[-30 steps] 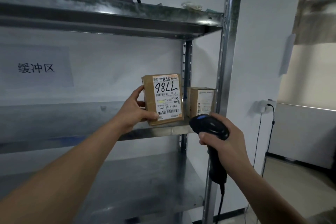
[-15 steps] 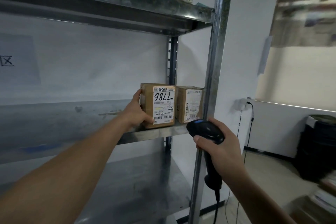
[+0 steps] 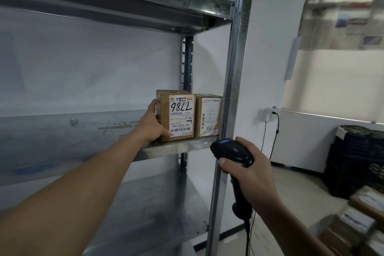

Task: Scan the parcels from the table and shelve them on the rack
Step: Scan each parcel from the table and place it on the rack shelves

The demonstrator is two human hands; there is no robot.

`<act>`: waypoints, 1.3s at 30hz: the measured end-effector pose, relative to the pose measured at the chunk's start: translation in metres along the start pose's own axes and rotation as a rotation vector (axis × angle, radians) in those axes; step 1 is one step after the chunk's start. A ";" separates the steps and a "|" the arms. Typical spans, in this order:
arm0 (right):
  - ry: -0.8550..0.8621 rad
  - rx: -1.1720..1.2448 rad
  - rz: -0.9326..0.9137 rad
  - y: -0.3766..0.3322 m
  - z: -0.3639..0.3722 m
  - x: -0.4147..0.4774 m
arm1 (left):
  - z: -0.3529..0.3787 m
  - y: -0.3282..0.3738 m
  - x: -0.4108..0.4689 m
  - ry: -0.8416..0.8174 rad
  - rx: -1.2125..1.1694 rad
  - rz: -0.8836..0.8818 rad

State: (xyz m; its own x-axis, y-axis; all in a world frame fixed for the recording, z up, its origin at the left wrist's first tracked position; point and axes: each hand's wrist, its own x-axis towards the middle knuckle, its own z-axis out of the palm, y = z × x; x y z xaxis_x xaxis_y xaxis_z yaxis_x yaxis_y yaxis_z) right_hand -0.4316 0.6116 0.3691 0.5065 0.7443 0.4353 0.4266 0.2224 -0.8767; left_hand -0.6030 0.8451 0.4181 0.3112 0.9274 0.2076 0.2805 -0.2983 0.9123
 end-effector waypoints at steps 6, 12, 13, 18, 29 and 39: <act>-0.012 0.010 -0.005 0.007 -0.014 -0.001 | 0.004 0.000 -0.010 0.126 0.105 0.011; -0.024 0.038 0.007 0.015 -0.040 -0.006 | 0.027 0.001 -0.053 0.459 0.216 0.264; -0.029 0.045 0.007 0.016 -0.046 -0.008 | 0.034 0.003 -0.063 0.487 0.243 0.309; -0.048 0.057 0.024 0.028 -0.087 -0.017 | 0.084 0.024 -0.109 0.393 0.297 0.416; 0.047 0.040 0.071 0.066 -0.237 -0.052 | 0.240 0.050 -0.162 0.039 0.719 0.415; 0.252 -0.090 0.131 0.105 -0.389 -0.107 | 0.418 0.073 -0.199 -0.237 0.738 0.481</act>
State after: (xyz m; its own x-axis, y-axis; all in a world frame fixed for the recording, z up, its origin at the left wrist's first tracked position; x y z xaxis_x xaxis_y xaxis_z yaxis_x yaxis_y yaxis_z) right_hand -0.1498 0.3102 0.3097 0.7267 0.5807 0.3670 0.4044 0.0703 -0.9119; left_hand -0.2651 0.5448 0.2955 0.7001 0.6197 0.3549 0.5567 -0.7848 0.2722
